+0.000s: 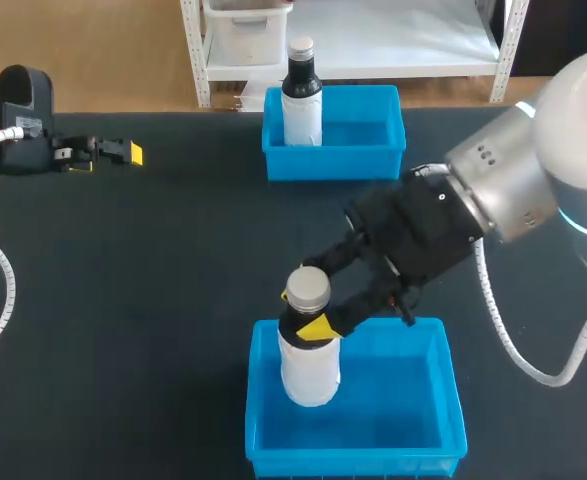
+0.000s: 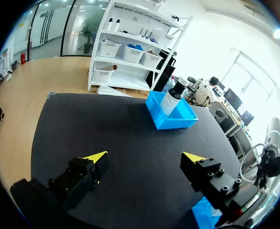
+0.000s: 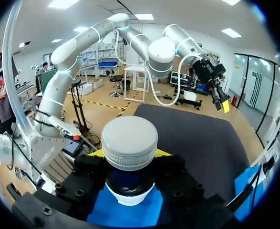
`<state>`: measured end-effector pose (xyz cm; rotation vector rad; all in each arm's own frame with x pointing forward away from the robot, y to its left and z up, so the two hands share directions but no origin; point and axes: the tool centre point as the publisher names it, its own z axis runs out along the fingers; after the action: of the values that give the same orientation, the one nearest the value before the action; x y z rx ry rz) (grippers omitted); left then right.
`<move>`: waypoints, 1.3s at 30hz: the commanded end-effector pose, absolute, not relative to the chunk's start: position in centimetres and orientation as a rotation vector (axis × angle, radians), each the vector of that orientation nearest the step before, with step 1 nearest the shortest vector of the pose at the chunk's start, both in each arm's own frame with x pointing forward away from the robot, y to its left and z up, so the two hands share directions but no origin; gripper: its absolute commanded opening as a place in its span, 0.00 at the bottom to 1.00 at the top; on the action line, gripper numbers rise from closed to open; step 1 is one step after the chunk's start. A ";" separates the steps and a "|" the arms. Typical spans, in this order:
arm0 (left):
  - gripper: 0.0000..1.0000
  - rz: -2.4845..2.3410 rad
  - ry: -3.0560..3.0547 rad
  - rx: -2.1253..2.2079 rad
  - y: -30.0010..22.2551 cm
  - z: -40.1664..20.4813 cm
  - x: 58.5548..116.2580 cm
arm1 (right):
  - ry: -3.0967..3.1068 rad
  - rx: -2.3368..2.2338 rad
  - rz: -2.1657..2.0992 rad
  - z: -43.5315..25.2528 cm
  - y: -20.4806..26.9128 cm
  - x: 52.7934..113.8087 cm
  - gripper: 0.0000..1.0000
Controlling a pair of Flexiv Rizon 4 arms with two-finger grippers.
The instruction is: Pick up the bottle, and place it in the far bin if it is heavy, or in the near bin if it is light.
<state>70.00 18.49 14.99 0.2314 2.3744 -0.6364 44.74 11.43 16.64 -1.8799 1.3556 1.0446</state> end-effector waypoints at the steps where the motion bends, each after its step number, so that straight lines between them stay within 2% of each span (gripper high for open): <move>1: 1.00 -0.636 2.374 0.231 18.5 15.0 70.0 | 1.338 -1.896 1.058 16.0 12.0 45.2 0.00; 29: 1.00 -0.636 2.374 0.231 18.5 15.0 70.0 | 1.365 -1.913 1.095 13.4 11.7 45.8 0.01; 32: 1.00 -0.636 2.374 0.231 18.5 15.0 70.0 | 1.366 -1.917 1.098 13.4 11.7 45.8 0.21; 36: 1.00 -0.636 2.374 0.231 18.5 15.0 70.0 | 1.368 -1.922 1.105 13.3 11.7 45.8 0.39; 39: 1.00 -0.636 2.374 0.231 18.5 15.0 70.0 | 1.371 -1.925 1.110 13.2 11.6 45.8 0.47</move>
<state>70.00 18.49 14.99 0.2314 2.3744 -0.6364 45.57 11.54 13.23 -1.9217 1.3713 1.1056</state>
